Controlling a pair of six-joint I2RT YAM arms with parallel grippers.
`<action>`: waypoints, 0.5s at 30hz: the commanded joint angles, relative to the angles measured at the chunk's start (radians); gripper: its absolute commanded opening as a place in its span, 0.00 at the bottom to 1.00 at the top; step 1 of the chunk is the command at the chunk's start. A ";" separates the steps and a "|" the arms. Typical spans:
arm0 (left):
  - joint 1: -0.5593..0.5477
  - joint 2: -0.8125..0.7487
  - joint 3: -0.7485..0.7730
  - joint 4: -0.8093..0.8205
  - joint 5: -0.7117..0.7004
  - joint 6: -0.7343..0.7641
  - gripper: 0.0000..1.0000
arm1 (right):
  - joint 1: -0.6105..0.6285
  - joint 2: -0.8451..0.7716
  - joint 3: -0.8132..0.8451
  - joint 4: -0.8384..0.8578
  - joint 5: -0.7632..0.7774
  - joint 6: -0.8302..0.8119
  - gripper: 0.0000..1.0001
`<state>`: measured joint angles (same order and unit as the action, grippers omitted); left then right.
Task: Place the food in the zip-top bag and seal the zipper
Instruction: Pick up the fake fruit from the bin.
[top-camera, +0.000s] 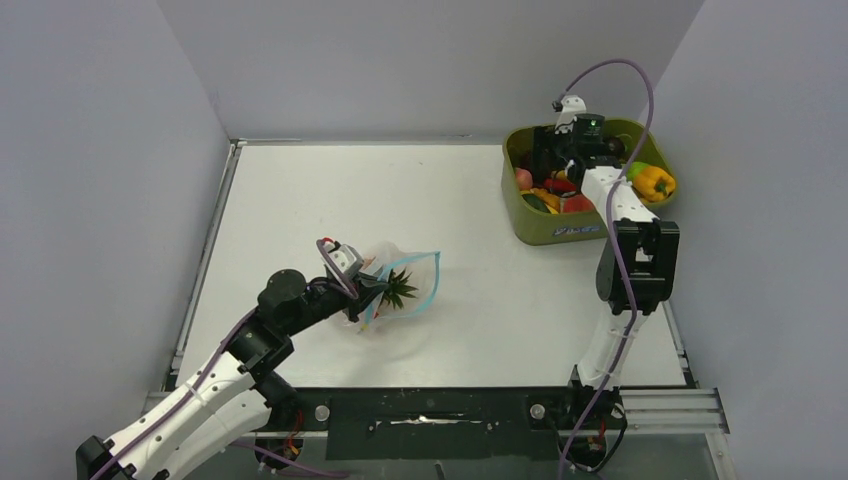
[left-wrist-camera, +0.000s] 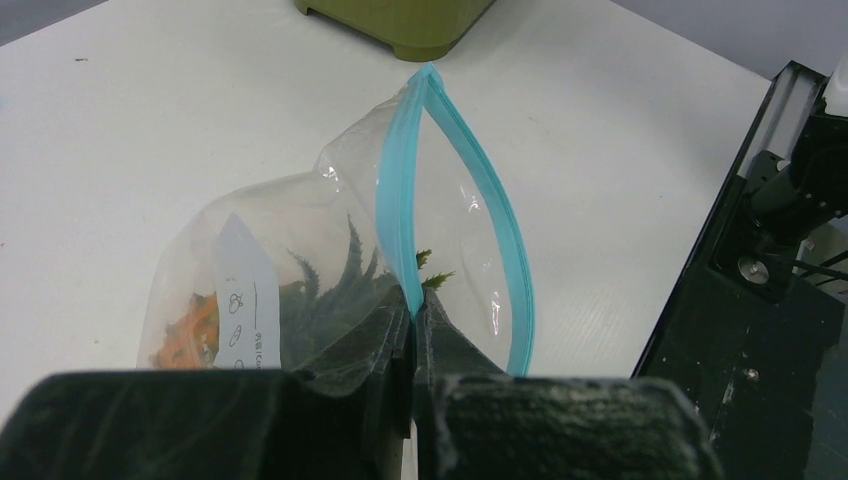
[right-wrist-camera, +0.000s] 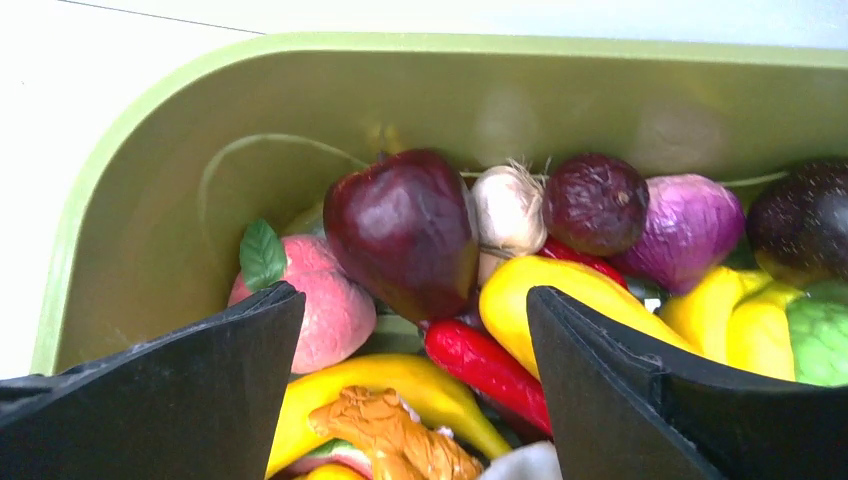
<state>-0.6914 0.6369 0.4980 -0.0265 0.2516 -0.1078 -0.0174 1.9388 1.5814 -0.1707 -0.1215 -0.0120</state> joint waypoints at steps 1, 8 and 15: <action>0.011 -0.002 0.017 0.034 0.055 0.002 0.00 | 0.001 0.043 0.101 0.075 -0.065 -0.040 0.84; 0.034 -0.008 0.015 0.041 0.079 -0.006 0.00 | 0.001 0.134 0.206 0.030 -0.124 -0.086 0.87; 0.044 -0.007 0.011 0.051 0.090 -0.013 0.00 | 0.001 0.211 0.268 0.003 -0.122 -0.095 0.90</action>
<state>-0.6559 0.6376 0.4980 -0.0250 0.2939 -0.1158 -0.0174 2.1262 1.7824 -0.1810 -0.2237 -0.0811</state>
